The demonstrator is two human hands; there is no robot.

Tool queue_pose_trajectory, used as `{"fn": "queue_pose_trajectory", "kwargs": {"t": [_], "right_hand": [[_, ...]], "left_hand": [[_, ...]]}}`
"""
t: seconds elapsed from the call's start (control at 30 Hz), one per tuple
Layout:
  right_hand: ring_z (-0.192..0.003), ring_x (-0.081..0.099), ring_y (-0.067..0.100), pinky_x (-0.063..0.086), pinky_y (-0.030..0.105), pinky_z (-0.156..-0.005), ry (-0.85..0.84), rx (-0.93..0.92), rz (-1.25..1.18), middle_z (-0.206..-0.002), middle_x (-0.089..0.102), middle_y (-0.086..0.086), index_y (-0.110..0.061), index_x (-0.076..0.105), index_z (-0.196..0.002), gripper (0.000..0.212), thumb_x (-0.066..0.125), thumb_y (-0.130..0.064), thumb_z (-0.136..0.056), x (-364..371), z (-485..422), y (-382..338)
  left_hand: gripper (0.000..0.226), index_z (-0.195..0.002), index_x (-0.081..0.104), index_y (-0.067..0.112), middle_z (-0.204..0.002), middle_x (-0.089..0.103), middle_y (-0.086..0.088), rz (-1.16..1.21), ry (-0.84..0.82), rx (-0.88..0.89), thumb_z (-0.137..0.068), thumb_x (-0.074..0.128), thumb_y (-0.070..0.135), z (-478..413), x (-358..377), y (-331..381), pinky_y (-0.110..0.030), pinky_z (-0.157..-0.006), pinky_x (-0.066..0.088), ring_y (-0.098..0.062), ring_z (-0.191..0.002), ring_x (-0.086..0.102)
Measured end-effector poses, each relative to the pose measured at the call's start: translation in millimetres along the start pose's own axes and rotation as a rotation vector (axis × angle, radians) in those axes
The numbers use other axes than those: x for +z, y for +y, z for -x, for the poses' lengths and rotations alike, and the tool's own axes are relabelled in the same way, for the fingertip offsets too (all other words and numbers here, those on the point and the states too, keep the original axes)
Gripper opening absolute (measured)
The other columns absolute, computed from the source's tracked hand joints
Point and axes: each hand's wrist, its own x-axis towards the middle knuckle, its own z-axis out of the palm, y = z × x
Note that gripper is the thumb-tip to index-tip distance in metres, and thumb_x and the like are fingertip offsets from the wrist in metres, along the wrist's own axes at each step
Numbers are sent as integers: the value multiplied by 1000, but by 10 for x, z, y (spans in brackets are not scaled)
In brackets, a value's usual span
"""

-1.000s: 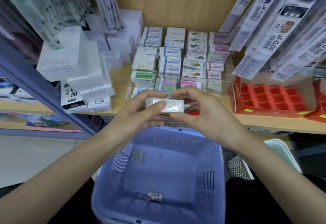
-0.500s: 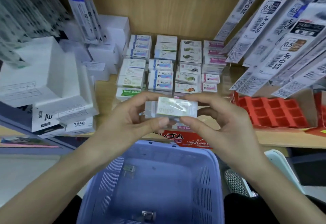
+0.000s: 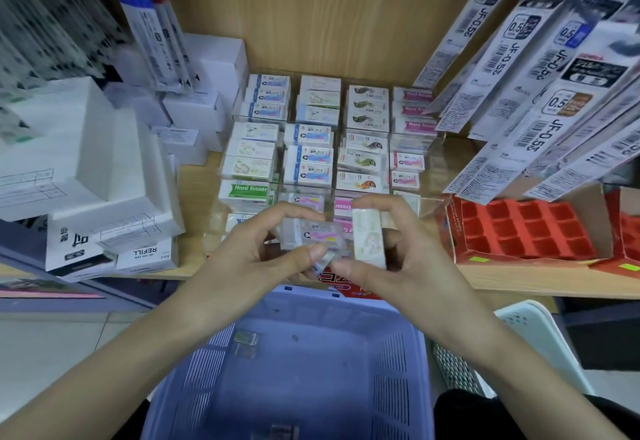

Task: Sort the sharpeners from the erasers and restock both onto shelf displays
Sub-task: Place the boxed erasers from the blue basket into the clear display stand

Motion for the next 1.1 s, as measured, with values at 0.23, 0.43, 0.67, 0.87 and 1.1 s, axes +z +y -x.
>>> {"fn": "queue_pose_trajectory", "kwargs": {"t": [0.23,0.43,0.67,0.87,1.1], "right_hand": [[-73,62,17,51,26,-63,104,118,-546,-84,68,6,-18,57,-114,28,48,-2,-93,32,-144,-142],[-83,69,27,53,36,-77,206,144,-393,-82,71,3,-18,53,-95,31,68,3,-78,165,-284,-96],[-60,63,14,48,24,-57,246,199,-301,-78,71,2,-17,65,-93,24,66,4,-82,319,-366,5],[-76,71,31,56,24,-64,168,245,-480,-83,69,7,-6,62,-95,23,57,14,-83,335,-301,97],[-52,58,-2,41,9,-48,328,175,-21,-63,68,-8,-14,65,-89,22,76,-5,-72,-368,-222,39]], "left_hand": [[36,-104,63,22,-89,71,-3,30,115,11,-69,65,26,30,-162,87,-19,-67,54,-19,-71,70],[29,-103,63,19,-81,71,-12,-6,200,-11,-74,66,16,89,-442,110,-11,-60,48,-12,-64,69],[25,-100,63,15,-91,70,-7,-33,263,-39,-79,66,4,201,-783,21,-16,-63,52,-20,-75,70],[23,-89,66,17,-87,73,1,-45,241,-60,-68,74,10,204,-823,-32,-10,-63,48,-9,-72,68],[34,-101,66,24,-80,75,-4,-109,145,-15,-67,70,26,120,-609,34,-1,-67,42,-15,-68,68]]}}
